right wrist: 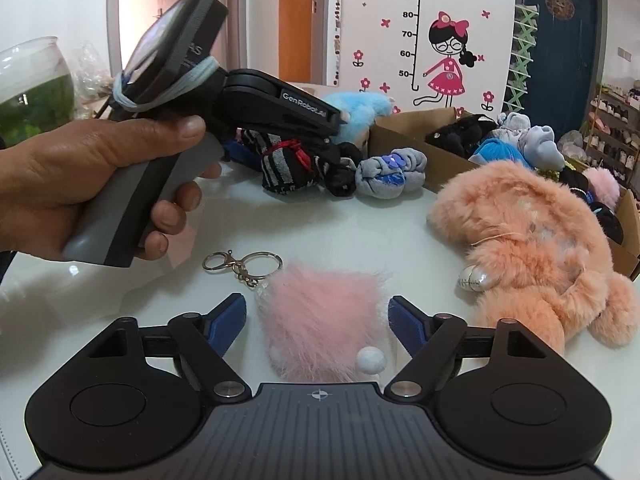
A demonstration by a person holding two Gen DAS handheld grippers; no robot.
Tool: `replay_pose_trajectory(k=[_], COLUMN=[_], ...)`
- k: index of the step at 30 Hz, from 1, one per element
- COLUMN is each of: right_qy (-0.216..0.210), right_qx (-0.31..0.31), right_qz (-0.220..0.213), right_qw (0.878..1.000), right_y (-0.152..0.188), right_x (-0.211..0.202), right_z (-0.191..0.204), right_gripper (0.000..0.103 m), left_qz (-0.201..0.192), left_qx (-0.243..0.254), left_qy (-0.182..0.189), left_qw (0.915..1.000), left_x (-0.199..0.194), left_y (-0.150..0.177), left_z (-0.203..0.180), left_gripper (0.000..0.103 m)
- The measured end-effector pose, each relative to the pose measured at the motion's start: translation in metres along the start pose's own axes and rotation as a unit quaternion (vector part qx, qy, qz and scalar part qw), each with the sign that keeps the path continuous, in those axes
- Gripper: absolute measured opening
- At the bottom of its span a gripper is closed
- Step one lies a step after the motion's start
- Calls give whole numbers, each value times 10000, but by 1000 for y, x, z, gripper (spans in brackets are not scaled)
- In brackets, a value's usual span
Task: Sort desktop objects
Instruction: 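Grasp the black-grey striped sock with red bow with the left gripper while the right grasps the pink fur keychain, then lift the striped sock with the left gripper while the right lifts the pink fur keychain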
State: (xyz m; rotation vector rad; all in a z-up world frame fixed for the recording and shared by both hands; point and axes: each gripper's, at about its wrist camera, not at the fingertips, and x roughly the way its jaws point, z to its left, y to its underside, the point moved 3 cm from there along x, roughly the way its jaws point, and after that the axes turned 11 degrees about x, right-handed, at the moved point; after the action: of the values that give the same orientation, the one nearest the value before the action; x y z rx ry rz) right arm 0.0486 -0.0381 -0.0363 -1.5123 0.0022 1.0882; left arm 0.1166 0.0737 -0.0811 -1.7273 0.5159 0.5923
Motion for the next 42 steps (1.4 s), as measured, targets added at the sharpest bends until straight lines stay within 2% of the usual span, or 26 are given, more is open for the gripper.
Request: replay_pose_trajectory(k=[2,5,13,18,23,35,42], right_qy=[-11,-30,-29,-92,-134,-409,-636], right_qx=[30,37,44,137,189,332,783], right_qz=[45,45,28,29,31,-239,-657], right_qw=[10000,10000,10000,9999,9997,9983,9927], right_y=[0,1,1,0,0,-5,-13], right_x=[1,1,1,-2,-5,-22,-50], right_z=[-1,-1,-2,-5,-6,-4,-10], right_gripper=[76,74,68,54,47,43,43], left_qz=[35,54,-169,-167,-184,-208,-276], left_qx=[-98,-159,-67,45,199,509,896], left_qy=[185,321,614,649,668,720,820], left_qw=[9998,9993,9979,9977,9974,9959,9922], left_x=[-1,-4,-21,-38,-55,-83,-105], left_y=[-1,3,20,29,38,44,44], left_z=[2,2,6,6,4,-7,-19], left_gripper=[46,40,39,39,39,39,39])
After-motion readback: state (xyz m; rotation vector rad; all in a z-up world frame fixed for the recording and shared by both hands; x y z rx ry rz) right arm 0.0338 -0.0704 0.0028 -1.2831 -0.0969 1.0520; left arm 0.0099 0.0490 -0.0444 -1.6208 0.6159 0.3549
